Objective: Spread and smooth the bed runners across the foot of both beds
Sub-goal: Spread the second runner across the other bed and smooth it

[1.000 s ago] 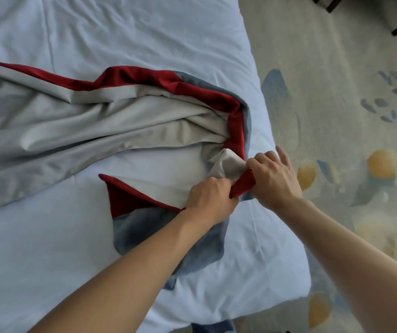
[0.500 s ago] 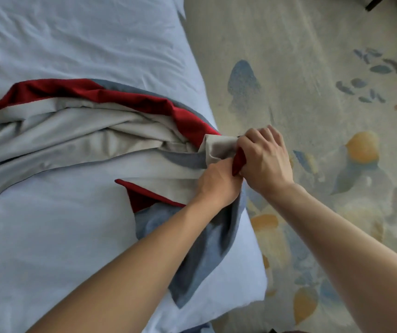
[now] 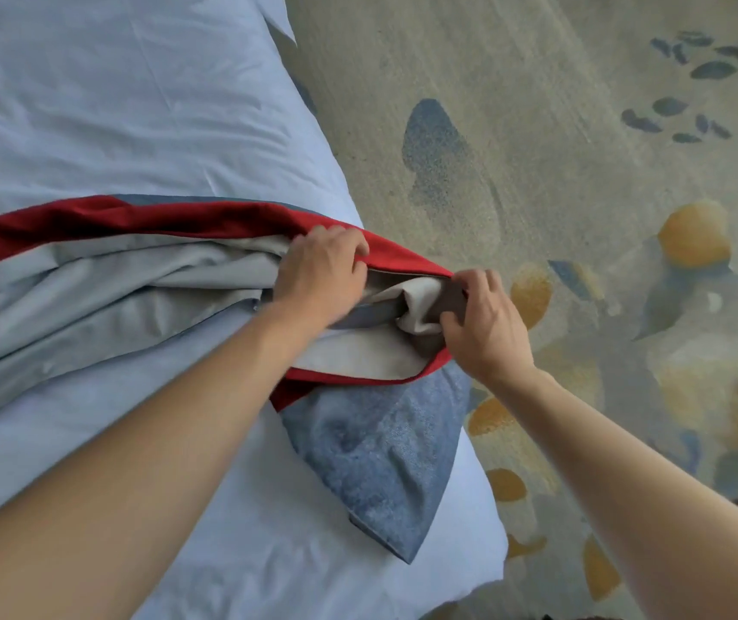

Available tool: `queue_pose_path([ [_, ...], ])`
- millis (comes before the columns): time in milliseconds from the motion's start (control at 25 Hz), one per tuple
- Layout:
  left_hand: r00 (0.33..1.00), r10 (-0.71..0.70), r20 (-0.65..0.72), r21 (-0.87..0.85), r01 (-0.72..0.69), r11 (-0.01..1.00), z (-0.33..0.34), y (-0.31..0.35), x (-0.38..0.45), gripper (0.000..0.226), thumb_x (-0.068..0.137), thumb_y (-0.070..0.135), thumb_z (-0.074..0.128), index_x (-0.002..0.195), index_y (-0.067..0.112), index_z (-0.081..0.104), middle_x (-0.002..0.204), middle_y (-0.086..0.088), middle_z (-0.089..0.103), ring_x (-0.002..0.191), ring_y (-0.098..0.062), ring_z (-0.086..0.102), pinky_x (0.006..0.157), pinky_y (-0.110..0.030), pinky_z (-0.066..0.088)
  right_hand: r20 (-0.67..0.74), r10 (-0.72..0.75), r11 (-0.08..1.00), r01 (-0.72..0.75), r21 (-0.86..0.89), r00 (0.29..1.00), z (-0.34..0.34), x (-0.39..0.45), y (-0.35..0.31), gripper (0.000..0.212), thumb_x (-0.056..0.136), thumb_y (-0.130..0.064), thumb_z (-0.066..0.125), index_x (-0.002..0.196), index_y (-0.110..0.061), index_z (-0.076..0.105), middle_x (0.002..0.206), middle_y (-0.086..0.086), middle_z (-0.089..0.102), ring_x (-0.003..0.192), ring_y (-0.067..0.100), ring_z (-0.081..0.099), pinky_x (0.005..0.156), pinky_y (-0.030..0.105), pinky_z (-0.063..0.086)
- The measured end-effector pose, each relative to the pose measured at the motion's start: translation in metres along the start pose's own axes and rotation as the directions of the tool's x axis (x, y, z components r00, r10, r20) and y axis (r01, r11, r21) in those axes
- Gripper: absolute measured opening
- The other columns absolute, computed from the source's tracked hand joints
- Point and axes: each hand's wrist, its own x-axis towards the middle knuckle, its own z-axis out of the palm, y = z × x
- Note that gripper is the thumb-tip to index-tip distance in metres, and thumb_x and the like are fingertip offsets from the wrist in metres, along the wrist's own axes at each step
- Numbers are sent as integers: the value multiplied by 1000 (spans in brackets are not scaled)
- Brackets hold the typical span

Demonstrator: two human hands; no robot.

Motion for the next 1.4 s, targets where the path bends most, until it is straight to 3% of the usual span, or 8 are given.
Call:
queue_pose_path([
  [160,963,222,155,339,-263,903,19,-18,37,41,86,23,57,127,21,55,130,0,56,123,-23,47,102,-38,32,-2,170,983,-169,-68,985,22,18,16,52,82,-18,58,134,-14,51,127,14,55,105,41,58,90,48,46],
  [320,927,237,289,454,-351,819,36,-13,60,39,81,30,62,119,20,56,116,-4,63,113,-26,55,106,-43,28,43,237,954,-224,-201,971,27,36,34,29,74,-15,57,99,-23,70,89,7,69,95,36,62,81,39,34],
  [560,931,263,253,471,-356,807,9,-13,83,26,78,8,55,101,19,58,97,-5,67,93,-30,61,91,-41,32,25,215,957,-206,-204,976,17,58,26,19,73,-15,55,88,-19,66,75,5,64,83,35,61,77,37,27],
  [840,964,250,-93,387,-196,901,-69,-13,122,28,68,-1,53,85,20,45,85,-10,61,65,-29,41,79,-40,29,-221,47,993,-69,-92,974,-39,115,-23,12,75,-14,56,85,-12,61,84,11,67,83,38,59,76,38,34],
  [1000,965,249,86,267,-263,927,-73,-10,94,13,76,20,59,84,22,49,84,-5,63,64,-30,45,73,-35,32,-320,-29,997,4,-81,947,-55,112,-35,4,77,-14,55,81,-14,56,86,10,66,82,36,57,79,40,37],
  [1080,901,243,360,233,-339,912,-62,-8,60,17,76,36,61,88,25,54,92,-3,68,84,-34,62,70,-33,40,-275,-69,995,46,-89,959,-49,96,-34,14,76,-13,57,88,-14,64,88,7,68,82,33,60,81,40,41],
  [1240,532,47,846,141,-308,941,-54,-2,29,33,69,46,63,97,30,70,96,12,71,92,-16,65,79,-32,53,0,-299,951,298,-81,954,-14,36,-35,12,73,-12,61,83,-13,67,79,7,67,74,34,62,71,43,46],
  [1400,904,166,394,43,-199,979,-30,24,79,24,86,27,53,100,29,72,110,0,71,105,-28,63,86,-36,49,99,-374,924,379,-41,922,18,-16,-36,15,77,-30,67,80,-17,62,72,-1,61,75,27,60,79,41,44],
])
